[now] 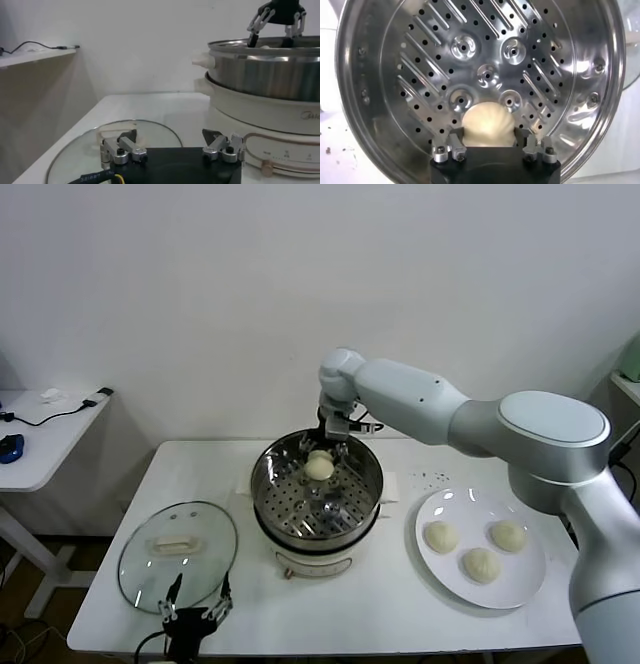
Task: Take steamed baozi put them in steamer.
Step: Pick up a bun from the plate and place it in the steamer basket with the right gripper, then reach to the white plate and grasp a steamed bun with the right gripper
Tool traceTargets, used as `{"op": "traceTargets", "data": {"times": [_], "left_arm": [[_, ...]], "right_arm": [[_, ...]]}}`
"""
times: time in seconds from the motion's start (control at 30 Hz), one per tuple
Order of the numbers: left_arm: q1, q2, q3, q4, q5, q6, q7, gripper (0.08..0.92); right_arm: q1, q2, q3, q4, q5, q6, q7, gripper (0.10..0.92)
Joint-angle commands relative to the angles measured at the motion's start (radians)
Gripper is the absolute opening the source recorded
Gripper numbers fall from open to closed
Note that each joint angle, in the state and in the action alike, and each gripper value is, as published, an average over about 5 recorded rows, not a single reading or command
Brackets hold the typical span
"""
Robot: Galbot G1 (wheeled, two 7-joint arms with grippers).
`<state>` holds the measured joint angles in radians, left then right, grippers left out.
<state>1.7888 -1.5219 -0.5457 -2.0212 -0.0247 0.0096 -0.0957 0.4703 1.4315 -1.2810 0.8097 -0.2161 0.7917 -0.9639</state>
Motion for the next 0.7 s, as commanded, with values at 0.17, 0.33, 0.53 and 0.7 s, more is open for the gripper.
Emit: {"op": "traceTargets", "data": {"times": [0.17,0.33,0.53,0.7], "left_arm": [[0.014,-0.004,-0.008,-0.017,0.002,-0.004,-0.005,0.823],[0.018,-0.003,-0.014,-0.028,0.001,-0.011,-0.007,0.823],[0.021,-0.001,-0.02,-0.032,0.0,-0.02,-0.013,0.823],[0.014,-0.002,-0.018,-0.029,0.0,-0.02,-0.017,0.823]], "right_arm": [[0.26,-0.105,-0.115,0.111,0.47,-0.085,-0.151,0.822],[0.423,-0.278,-0.284,0.213,0.818,-0.338,-0.212,0.823],[0.546,-0.565,-0.493,0.429,0.828,-0.651,-0.147,0.823],[0.581,-0.743,-0.628,0.665,0.814,-0.864,-0.05,0.823]]}}
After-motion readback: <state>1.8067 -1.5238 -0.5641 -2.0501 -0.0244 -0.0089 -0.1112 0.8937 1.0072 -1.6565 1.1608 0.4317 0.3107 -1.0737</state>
